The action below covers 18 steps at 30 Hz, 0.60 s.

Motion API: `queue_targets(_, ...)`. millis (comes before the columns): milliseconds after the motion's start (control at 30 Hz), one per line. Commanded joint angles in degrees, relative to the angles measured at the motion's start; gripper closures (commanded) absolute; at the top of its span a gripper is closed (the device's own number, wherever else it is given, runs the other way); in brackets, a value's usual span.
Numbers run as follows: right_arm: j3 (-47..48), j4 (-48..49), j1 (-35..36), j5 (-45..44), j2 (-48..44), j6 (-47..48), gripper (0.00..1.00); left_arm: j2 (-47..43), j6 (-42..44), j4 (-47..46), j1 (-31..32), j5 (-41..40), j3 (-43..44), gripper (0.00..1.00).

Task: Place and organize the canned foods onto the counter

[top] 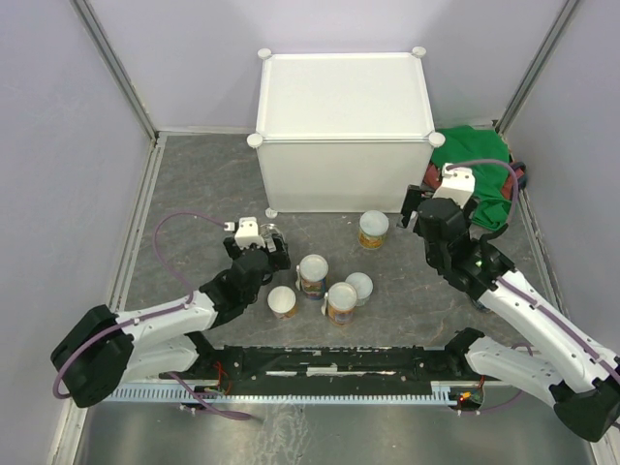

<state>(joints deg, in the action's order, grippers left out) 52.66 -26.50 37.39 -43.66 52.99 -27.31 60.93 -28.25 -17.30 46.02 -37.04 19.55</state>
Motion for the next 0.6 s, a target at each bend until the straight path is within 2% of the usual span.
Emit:
queue_targets(0,-0.3,2.7,0.1,-0.4,0.5,0.3,0.01,3.0,2.6,-10.6,0.1,-7.3,-0.5,0.01)
queue_targets(167,-0.9,3.0,0.1,0.1,0.1,0.3,0.01,6.1,5.1,-15.5,0.8,-8.5,-0.5,0.00)
queue_targets(267,-1.7,3.8,0.2,0.9,-0.9,0.5,0.00,7.2,7.3,-19.3,0.9,-8.4,-1.5,0.11)
queue_targets(333,-2.5,4.2,0.1,1.5,-1.6,0.5,0.01,7.4,9.0,-21.6,1.0,-6.9,-2.2,0.27)
queue_targets(400,-2.9,4.3,0.2,1.9,-1.9,0.7,0.01,6.8,9.9,-22.8,1.0,-5.7,-2.6,0.50)
queue_targets(433,-3.0,4.2,0.2,2.1,-2.1,1.0,0.02,6.1,10.0,-22.8,1.0,-5.5,-2.7,0.76)
queue_targets(467,-3.1,4.2,0.2,2.3,-2.4,1.2,0.02,5.3,10.1,-22.7,1.0,-5.6,-2.9,0.92)
queue_targets(500,-3.3,4.2,0.2,2.4,-2.7,1.4,0.03,4.2,10.2,-22.5,1.0,-5.9,-3.1,0.97)
queue_targets(567,-3.5,4.3,0.2,2.6,-3.3,1.7,0.03,2.0,11.1,-22.0,1.0,-6.1,-3.2,0.97)
